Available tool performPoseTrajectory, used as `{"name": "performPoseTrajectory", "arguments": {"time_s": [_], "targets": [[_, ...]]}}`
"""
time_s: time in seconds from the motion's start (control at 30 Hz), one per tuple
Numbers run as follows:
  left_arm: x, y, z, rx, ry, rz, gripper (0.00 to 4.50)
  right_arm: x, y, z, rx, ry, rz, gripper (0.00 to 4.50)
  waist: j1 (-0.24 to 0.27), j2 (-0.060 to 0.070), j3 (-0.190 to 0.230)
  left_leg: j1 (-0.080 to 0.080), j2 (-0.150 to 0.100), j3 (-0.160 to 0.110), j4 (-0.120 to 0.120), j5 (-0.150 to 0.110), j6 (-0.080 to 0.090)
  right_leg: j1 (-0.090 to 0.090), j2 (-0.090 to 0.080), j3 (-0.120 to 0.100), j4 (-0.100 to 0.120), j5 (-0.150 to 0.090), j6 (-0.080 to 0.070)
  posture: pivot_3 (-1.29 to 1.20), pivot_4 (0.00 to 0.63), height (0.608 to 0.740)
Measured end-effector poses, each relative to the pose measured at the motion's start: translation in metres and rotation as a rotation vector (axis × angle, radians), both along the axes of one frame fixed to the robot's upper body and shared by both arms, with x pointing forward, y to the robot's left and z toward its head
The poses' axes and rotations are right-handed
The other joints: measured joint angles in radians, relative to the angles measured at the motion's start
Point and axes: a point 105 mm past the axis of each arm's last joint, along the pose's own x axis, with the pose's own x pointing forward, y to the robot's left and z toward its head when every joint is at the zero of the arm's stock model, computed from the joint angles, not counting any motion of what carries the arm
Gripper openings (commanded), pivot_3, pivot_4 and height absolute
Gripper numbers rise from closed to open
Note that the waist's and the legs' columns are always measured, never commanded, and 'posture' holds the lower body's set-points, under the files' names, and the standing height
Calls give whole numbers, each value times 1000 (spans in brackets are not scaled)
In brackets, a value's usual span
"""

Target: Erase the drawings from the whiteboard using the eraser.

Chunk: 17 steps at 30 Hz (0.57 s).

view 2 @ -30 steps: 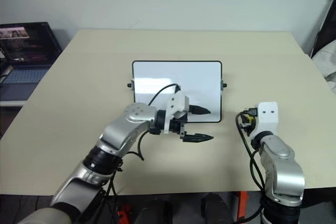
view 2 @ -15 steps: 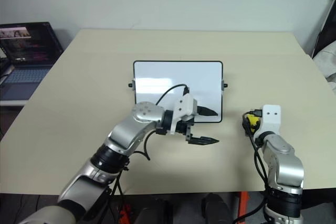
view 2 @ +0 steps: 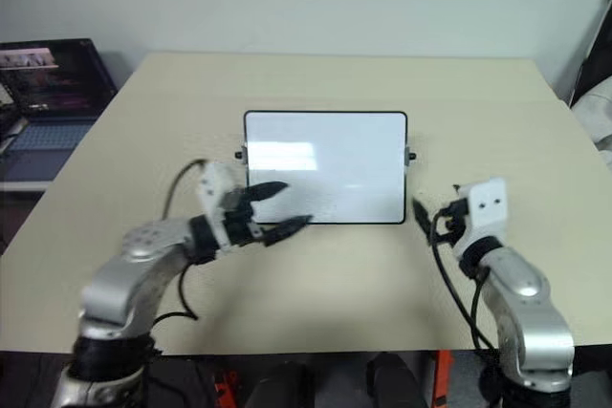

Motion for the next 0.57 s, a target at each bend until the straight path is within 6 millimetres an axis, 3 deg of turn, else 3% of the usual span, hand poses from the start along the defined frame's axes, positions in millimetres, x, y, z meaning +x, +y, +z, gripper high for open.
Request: {"name": "performPoseTrajectory", "arguments": {"time_s": [0.07,0.2,0.3,0.47,0.57], "targets": [[-13,19,0,-60,-10,147,4500,-7,1,2,24,-66,9,4478,1,-2,-2,2,-1,1,0,0,0,2,-2,1,-1,0,1,0,150,740],[-36,62,-45,-67,79,505,4500,-18,-17,-16,70,-62,-42,4478,3,-4,-3,4,-1,0,0,0,0,4,-2,1,-1,0,1,0,150,740],[-50,88,-65,-17,56,734,4500,-28,-27,-24,72,-66,-85,4478,6,-4,-3,8,-1,-1,0,0,0,9,-1,-1,-1,0,0,0,150,740],[-51,99,-80,23,24,882,4500,-57,-42,-56,48,45,-144,4478,15,-5,-3,18,-1,1,-1,0,0,19,-1,0,-3,-5,4,0,150,740],[-49,104,-87,42,17,927,4500,-68,-44,-62,34,79,-142,4478,6,-5,-3,19,1,2,-1,0,0,19,0,1,-3,-5,4,0,150,740]]}}
